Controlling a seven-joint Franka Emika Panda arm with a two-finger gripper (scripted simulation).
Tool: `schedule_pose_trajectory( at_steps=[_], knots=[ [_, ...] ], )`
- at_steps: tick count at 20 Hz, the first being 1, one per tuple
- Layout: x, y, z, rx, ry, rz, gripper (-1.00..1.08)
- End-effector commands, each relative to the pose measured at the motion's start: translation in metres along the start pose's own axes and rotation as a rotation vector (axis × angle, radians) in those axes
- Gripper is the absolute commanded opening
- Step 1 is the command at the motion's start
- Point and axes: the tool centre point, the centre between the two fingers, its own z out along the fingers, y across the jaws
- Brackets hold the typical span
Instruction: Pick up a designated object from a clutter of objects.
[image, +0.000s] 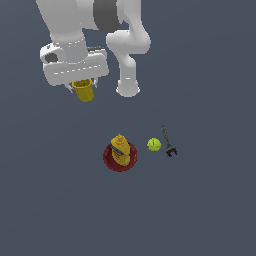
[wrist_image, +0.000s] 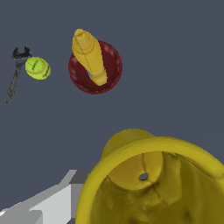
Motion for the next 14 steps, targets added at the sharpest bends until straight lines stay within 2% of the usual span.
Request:
schedule_pose_trajectory(
  at_steps=[1,8,14],
  knots=[
    [-0.002,-0.006,-0.018,0.000,0.000,0.000,-1.00],
    [-0.005,-0.014,-0.049,0.001,0.001,-0.001,-1.00],
    [-0.005,-0.016,-0.058,0.002,0.001,-0.002,-1.00]
  ],
)
